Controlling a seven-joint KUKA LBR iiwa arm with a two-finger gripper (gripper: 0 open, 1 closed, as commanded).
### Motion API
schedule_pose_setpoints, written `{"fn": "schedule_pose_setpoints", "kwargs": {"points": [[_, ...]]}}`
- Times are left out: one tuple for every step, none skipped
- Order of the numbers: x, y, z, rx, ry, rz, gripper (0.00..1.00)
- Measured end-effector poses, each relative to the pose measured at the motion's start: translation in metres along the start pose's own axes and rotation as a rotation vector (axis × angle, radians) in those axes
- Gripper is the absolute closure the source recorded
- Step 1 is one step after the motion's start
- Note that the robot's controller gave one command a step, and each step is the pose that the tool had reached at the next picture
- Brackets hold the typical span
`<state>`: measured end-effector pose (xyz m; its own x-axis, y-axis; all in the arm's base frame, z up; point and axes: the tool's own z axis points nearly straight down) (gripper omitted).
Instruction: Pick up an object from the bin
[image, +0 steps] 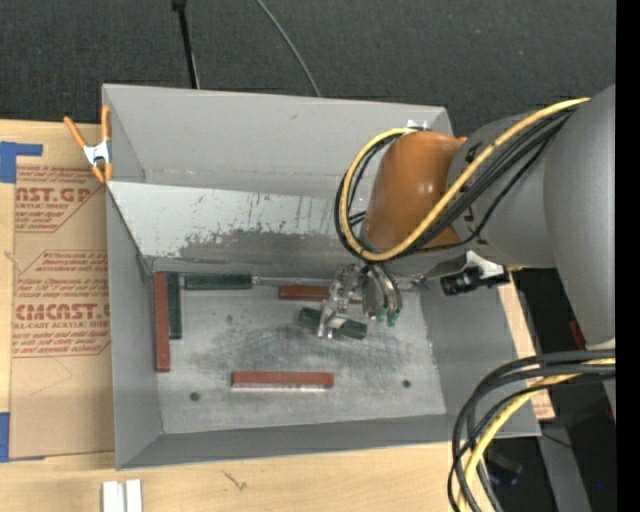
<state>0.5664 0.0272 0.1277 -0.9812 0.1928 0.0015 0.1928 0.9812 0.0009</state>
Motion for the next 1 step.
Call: {"fn": "schedule_pose_setpoints", "kwargs": {"points": [[-0.0009,0.0002,-0.0172,-0.001,-0.004,0.000,1.00]]}}
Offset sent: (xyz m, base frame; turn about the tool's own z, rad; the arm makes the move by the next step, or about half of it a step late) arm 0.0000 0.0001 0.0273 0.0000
